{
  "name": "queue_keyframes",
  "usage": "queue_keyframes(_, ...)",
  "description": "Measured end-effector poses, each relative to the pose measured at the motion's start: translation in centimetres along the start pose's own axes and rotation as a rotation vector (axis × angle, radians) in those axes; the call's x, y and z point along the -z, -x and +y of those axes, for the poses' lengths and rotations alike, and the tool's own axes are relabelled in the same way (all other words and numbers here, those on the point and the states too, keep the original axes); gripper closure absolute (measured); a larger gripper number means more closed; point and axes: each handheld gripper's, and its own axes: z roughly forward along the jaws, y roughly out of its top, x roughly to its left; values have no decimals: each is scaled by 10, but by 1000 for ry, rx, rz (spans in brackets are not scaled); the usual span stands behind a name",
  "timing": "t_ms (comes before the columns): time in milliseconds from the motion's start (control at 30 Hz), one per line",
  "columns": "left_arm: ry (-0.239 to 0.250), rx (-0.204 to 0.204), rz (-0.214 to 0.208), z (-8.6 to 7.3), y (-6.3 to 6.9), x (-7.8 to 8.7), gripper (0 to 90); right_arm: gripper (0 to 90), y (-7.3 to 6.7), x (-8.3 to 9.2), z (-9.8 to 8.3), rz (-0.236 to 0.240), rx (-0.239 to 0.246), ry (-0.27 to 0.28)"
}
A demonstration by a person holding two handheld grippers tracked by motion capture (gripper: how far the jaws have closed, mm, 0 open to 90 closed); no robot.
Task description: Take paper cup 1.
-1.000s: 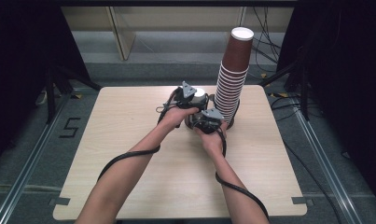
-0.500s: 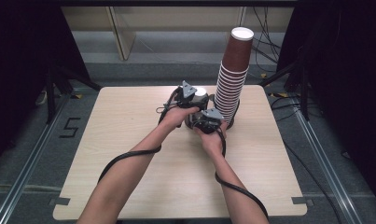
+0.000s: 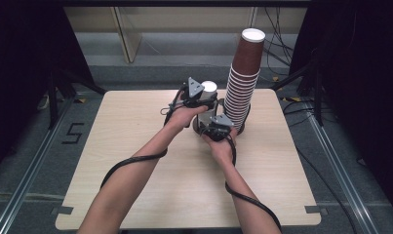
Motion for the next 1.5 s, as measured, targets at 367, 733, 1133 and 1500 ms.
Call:
queue_keyframes(367,44,20,6,17,-1,10,335,323,3,16,-1,-1,-13,15)
queue_keyframes(733,79,7,6,29,6,16,335,320,4,28,0,19,5,41)
queue_keyframes(1133,113,-17,10,38,7,28,336,315,4,42,5,44,55,67)
queue_keyframes(1500,111,-29,-4,38,5,59,336,261,10,69,7,85,83,38)
